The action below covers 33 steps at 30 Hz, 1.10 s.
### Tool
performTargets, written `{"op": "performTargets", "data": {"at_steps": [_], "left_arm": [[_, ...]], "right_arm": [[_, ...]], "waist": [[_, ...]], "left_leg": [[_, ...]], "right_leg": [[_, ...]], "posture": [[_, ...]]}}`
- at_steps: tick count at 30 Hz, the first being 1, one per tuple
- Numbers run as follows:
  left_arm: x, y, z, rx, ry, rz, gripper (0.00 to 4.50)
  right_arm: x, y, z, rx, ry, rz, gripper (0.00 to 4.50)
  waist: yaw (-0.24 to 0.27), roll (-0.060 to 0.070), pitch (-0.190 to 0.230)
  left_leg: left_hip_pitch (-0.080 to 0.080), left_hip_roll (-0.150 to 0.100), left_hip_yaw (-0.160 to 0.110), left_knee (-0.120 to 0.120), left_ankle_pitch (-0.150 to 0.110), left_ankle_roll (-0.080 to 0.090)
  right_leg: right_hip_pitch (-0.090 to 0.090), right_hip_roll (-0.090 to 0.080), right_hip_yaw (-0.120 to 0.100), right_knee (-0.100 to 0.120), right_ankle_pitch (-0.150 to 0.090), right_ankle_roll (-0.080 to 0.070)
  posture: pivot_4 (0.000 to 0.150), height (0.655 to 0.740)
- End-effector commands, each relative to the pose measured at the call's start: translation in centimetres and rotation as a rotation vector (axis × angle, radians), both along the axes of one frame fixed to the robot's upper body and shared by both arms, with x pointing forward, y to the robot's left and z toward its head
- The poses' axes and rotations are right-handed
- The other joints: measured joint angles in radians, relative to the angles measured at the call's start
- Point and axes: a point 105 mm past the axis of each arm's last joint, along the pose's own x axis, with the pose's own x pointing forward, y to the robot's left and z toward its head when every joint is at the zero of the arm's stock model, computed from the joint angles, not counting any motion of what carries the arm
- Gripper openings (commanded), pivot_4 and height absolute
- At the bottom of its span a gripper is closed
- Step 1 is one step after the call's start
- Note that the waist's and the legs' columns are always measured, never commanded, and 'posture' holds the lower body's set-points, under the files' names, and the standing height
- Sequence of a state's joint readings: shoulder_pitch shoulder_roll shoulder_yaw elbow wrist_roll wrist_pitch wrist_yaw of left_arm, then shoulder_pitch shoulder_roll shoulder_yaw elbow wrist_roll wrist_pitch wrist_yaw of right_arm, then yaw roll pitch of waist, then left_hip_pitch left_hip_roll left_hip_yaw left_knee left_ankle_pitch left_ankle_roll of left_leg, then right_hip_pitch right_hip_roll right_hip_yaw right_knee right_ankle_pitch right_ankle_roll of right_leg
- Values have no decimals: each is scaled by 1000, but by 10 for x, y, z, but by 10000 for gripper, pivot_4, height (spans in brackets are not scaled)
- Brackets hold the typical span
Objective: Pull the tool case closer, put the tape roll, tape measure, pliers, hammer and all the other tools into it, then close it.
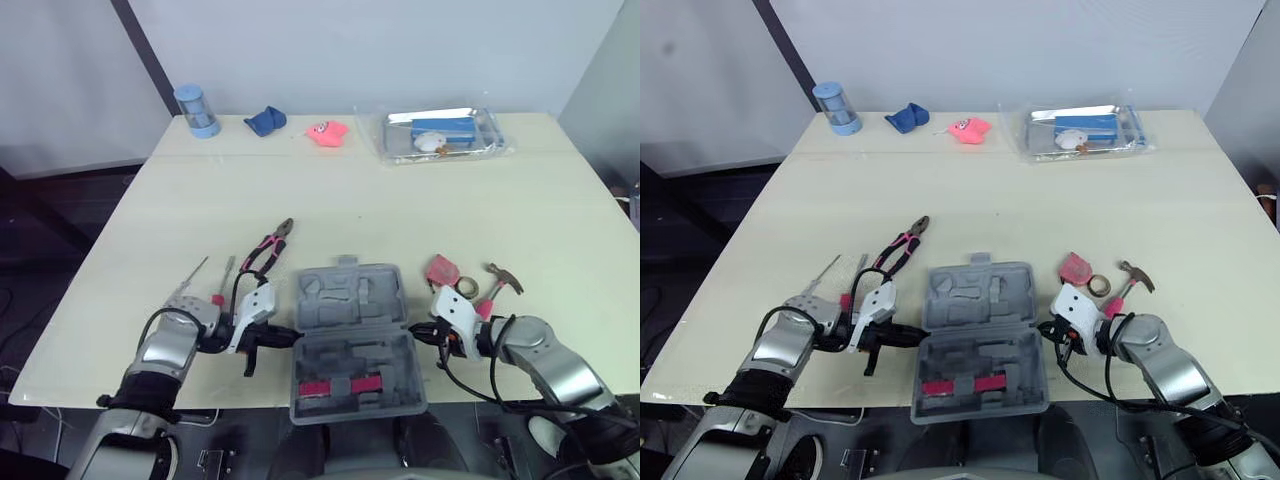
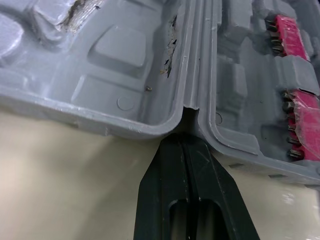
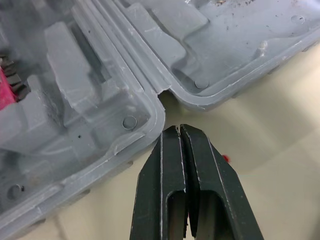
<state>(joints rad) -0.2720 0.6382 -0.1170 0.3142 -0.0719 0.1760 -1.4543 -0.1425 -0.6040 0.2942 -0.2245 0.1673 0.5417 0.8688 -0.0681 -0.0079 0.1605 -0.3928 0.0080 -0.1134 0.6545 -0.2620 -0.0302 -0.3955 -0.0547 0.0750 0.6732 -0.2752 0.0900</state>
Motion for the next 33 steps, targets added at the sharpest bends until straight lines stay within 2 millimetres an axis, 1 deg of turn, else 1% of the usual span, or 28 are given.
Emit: {"op": "performTargets", "data": {"at_steps": [1,4,18,27,31,33], "left_arm": [[-11,-2,-8,22,43,-25,0],[-15,-2,-10,40,44,-48,0],[-20,-4,-15,46,48,-73,0],[-19,-2,-17,55,44,-74,0],[-18,1,-17,61,44,-52,0],[-15,5,-15,63,30,-31,0]], "right_arm": [[-5,6,12,38,-18,43,547],[-9,5,11,34,-2,49,547],[-20,4,6,34,65,49,547],[-14,-1,7,16,34,25,547],[-12,-6,7,6,21,4,547],[-12,-12,8,3,20,-13,547]], "waist": [[2,0,0],[2,0,0],[2,0,0],[3,0,0],[4,0,0],[7,0,0]], "left_leg": [[0,0,0,0,0,0],[0,0,0,0,0,0],[0,0,0,0,0,0],[0,0,0,0,0,0],[0,0,0,0,0,0],[0,0,0,0,0,0]], "right_leg": [[0,0,0,0,0,0],[0,0,0,0,0,0],[0,0,0,0,0,0],[0,0,0,0,0,0],[0,0,0,0,0,0],[0,0,0,0,0,0]], "posture": [[1500,7400],[1500,7400],[1500,7400],[1500,7400],[1500,7400],[1500,7400]]}}
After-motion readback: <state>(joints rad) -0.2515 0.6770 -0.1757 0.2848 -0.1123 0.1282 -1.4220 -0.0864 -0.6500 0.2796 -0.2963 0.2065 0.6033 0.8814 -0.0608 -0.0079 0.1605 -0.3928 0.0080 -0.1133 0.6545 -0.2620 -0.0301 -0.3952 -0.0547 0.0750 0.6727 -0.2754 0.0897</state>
